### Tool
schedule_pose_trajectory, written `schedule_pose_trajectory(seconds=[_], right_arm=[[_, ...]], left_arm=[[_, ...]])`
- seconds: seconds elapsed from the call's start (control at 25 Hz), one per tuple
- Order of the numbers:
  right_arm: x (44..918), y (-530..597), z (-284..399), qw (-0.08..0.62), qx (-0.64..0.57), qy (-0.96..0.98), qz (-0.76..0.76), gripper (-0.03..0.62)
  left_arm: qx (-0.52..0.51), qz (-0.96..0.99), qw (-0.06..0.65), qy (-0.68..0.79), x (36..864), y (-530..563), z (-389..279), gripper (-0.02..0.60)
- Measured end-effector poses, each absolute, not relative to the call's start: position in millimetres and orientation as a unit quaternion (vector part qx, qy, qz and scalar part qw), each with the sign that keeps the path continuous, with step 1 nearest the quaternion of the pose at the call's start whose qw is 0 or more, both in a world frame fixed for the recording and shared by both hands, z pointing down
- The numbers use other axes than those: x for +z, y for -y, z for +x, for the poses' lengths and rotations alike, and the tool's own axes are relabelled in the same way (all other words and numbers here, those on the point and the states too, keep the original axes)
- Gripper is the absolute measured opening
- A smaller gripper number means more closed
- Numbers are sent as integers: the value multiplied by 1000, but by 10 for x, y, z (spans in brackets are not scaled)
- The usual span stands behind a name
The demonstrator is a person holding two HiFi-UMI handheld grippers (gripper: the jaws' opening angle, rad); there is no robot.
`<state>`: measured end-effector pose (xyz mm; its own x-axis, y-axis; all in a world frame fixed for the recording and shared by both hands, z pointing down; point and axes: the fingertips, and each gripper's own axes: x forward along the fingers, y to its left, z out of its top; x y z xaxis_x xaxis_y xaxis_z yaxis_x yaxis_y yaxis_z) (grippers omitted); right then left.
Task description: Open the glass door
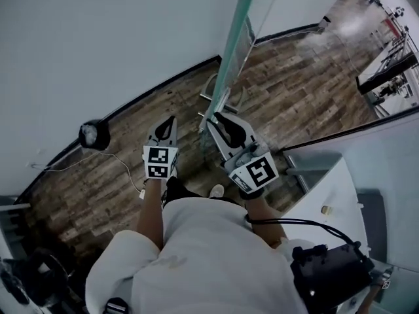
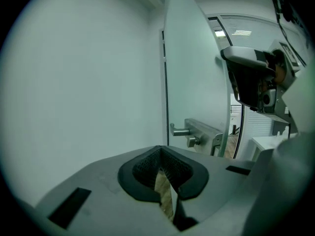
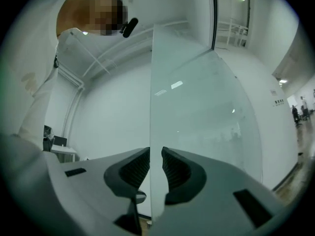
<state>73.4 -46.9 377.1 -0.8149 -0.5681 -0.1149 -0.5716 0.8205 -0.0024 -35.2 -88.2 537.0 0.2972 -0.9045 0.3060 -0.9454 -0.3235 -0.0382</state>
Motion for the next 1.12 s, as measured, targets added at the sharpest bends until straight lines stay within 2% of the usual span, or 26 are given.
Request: schedule_pose_trajectory(seconds=[0.6,0.68,0.76,1.0,1.12], right_arm=[[3832,1228,-1033,13,42,-955,-292,66],[3854,1305,-1280,12,43,-958,-284,50],[3917,1382,-1532,1,45,-960,-277,2],[4541,1928,-1759,-129,50,-946,-292,11],[4875,2255,-1703,-232,76,-918,-312,123]], left_arm=[[128,750,75,645,5347,1219,-2125,0],[125,745,76,651,5369,1265,-2383,0],[124,741,77,655,5389,1325,-2633,0],[125,743,78,653,5420,1538,-3190,0],[128,744,81,651,5447,1628,-3446,0]])
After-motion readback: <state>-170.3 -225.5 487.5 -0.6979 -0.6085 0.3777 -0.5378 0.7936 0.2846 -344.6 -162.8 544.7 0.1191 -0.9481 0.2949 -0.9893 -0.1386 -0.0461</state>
